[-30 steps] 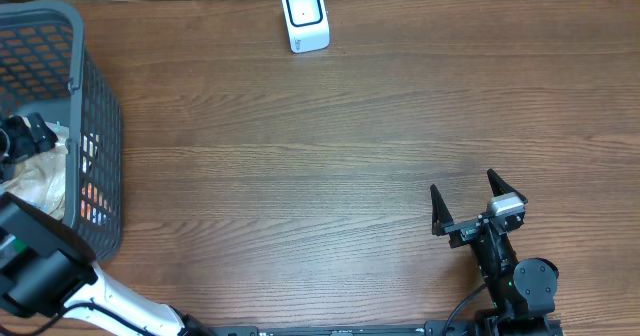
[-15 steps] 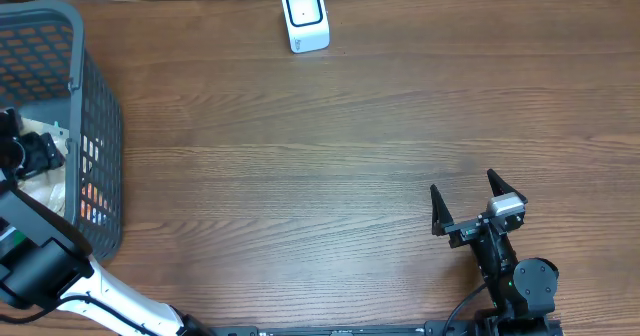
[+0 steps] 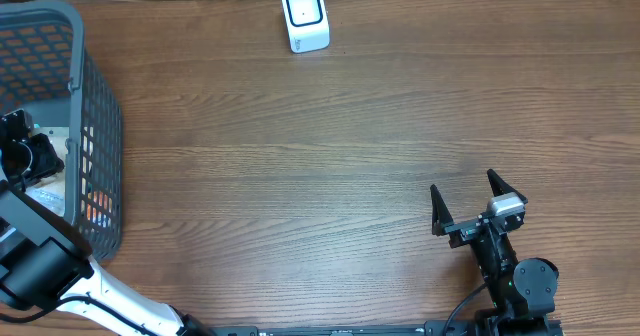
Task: Scan the item barcode
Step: 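Grasp the clear-and-brown snack bag in the basket with the left gripper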
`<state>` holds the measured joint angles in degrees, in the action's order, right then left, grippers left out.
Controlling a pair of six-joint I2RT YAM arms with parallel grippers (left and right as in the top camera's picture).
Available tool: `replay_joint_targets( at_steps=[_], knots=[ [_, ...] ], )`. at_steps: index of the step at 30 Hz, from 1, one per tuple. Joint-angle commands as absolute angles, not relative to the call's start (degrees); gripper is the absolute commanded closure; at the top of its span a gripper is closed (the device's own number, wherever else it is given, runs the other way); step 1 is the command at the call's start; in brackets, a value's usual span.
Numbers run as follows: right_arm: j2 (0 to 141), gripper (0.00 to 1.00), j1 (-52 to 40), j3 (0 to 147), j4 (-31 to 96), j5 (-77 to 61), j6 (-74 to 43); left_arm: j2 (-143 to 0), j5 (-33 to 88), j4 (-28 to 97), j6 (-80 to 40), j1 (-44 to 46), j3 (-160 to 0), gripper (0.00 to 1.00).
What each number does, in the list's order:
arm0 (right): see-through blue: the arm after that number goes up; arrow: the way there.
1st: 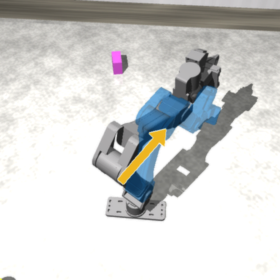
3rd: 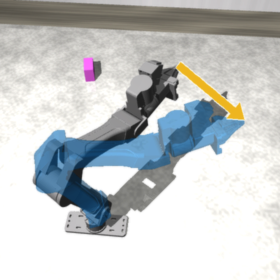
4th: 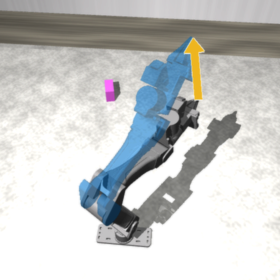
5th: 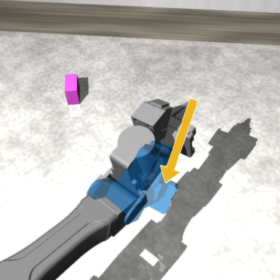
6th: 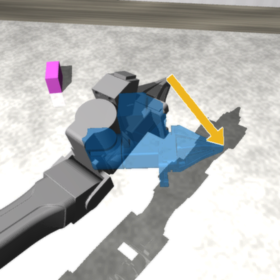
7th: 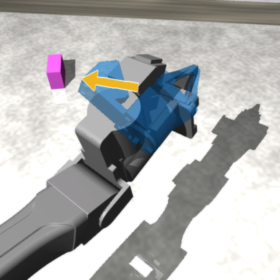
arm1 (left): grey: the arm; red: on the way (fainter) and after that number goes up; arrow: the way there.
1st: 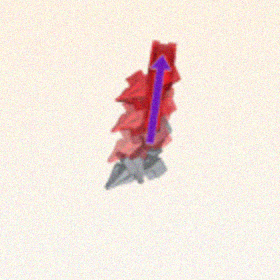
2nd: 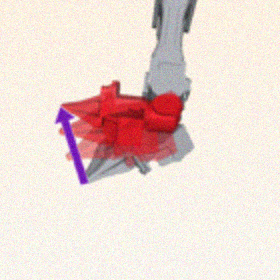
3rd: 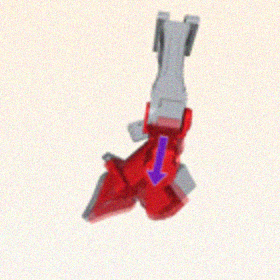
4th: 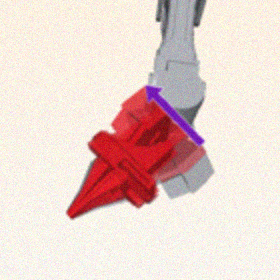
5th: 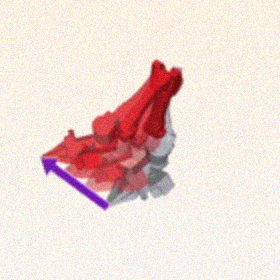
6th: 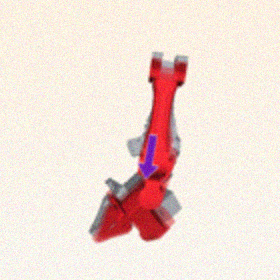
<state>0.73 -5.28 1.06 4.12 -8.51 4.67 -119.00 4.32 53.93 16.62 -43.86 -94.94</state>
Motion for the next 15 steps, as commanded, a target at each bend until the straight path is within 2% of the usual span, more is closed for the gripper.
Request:
replay_joint_targets(
  at_steps=[1, 2, 9, 15],
  knots=[
    [0.16, 0.00, -5.13, 0.45, 3.95, -7.70, 4.45, -119.68, 5.85, 54.15, 15.18, -43.79, -93.56, 0.93],
    [0.16, 0.00, -5.13, 0.45, 3.95, -7.70, 4.45, -119.68, 5.87, 54.17, 15.14, -43.79, -93.80, 0.96],
    [0.16, 0.00, -5.13, 0.45, 3.95, -7.70, 4.45, -119.46, 5.82, 57.25, 13.50, -43.79, -100.12, 0.96],
    [0.16, 0.00, -5.13, 0.45, 3.95, -7.70, 4.45, -119.46, 5.85, 66.02, 8.67, -43.79, -115.79, 0.96]
  ],
)
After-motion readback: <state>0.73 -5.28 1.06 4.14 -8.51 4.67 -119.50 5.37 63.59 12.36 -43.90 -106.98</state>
